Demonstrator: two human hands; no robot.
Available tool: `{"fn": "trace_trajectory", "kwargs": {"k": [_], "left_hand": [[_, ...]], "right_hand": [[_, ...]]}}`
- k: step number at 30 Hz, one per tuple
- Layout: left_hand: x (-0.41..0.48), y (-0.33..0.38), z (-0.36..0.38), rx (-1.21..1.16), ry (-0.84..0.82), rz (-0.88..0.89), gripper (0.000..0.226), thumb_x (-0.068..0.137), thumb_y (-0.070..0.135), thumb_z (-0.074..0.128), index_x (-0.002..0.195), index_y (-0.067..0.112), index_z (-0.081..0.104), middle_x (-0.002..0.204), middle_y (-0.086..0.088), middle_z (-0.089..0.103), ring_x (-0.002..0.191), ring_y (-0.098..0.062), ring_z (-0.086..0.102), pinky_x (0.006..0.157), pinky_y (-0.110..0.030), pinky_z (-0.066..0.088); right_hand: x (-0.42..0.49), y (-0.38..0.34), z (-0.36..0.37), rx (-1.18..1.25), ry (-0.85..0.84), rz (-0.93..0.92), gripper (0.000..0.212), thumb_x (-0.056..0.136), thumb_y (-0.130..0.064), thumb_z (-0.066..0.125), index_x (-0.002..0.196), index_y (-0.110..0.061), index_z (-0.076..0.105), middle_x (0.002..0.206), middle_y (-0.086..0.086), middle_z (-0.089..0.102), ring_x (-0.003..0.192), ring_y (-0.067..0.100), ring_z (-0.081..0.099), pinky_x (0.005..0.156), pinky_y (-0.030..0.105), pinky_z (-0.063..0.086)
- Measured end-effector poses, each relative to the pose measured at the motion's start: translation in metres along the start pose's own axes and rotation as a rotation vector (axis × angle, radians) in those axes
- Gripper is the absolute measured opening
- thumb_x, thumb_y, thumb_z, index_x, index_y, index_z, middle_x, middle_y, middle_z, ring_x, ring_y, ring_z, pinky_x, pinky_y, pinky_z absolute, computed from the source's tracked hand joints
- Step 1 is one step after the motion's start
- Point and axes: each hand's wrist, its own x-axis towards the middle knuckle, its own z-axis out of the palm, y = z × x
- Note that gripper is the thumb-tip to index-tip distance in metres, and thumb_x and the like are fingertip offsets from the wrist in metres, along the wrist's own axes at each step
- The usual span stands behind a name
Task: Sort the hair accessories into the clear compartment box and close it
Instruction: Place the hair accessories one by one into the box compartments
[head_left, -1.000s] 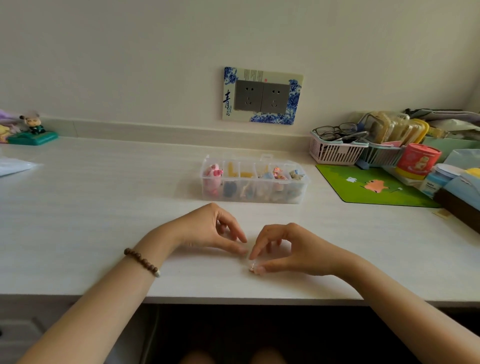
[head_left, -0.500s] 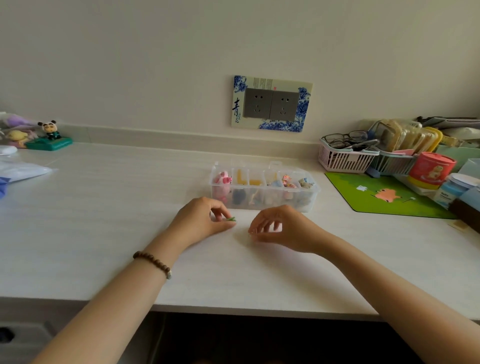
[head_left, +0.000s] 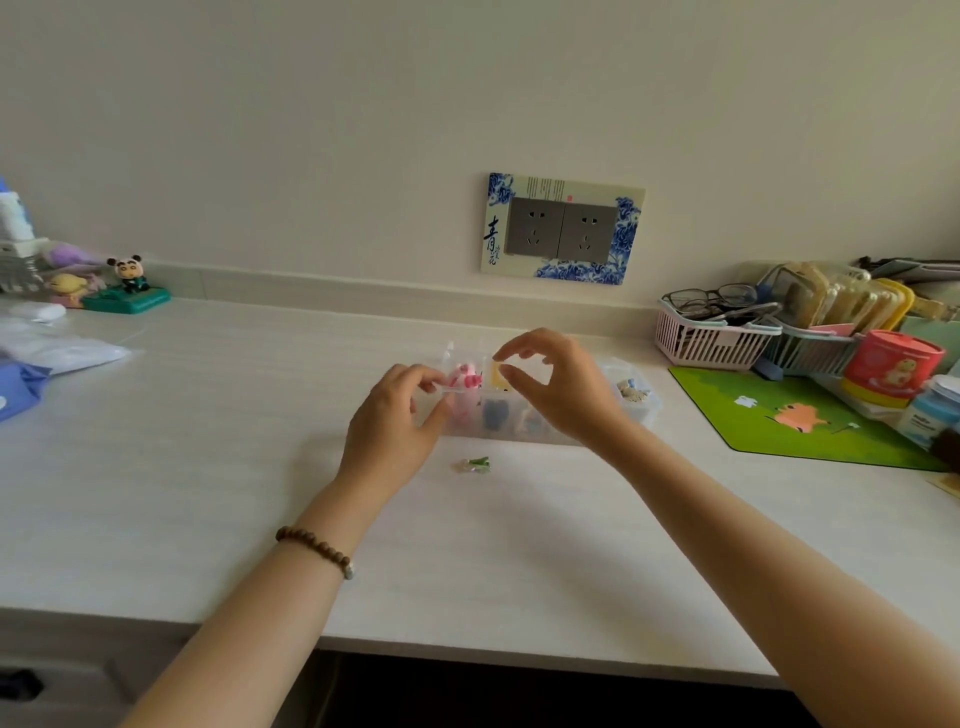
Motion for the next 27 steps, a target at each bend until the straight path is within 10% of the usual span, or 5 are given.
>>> {"fn": "trace_trajectory", "kwargs": {"k": [6, 21, 27], "left_hand": [[-0.005, -0.001, 0.004, 0.023, -0.301, 0.001, 0.052, 0.097, 0.034, 0.040, 0.146, 0.033, 0.023, 0.156, 0.009, 0.020, 0.142, -0.012, 0.021, 0.113, -0.031, 0.023], [-0.008, -0.004, 0.006, -0.043, -0.381, -0.021, 0.062, 0.098, 0.014, 0.040, 0.147, 0.041, 0.013, 0.158, 0.015, 0.004, 0.143, -0.008, 0.016, 0.103, -0.017, 0.019], [-0.008, -0.003, 0.007, -0.052, -0.378, -0.042, 0.062, 0.097, 0.021, 0.043, 0.146, 0.043, 0.014, 0.158, 0.016, 0.003, 0.143, -0.008, 0.018, 0.105, -0.020, 0.020]], "right_hand": [[-0.040, 0.004, 0.016, 0.029, -0.285, -0.026, 0.025, 0.083, -0.032, 0.065, 0.106, -0.020, 0.067, 0.100, -0.006, 0.066, 0.078, 0.006, 0.057, 0.068, 0.010, 0.043], [-0.050, 0.009, 0.023, 0.030, -0.351, -0.062, 0.013, 0.079, -0.028, 0.071, 0.087, -0.018, 0.071, 0.090, -0.004, 0.070, 0.082, 0.009, 0.059, 0.076, 0.023, 0.046], [0.013, 0.000, -0.007, 0.108, 0.078, -0.001, 0.018, 0.081, -0.032, 0.066, 0.093, -0.019, 0.068, 0.088, -0.010, 0.066, 0.084, 0.009, 0.061, 0.077, 0.019, 0.049]]}}
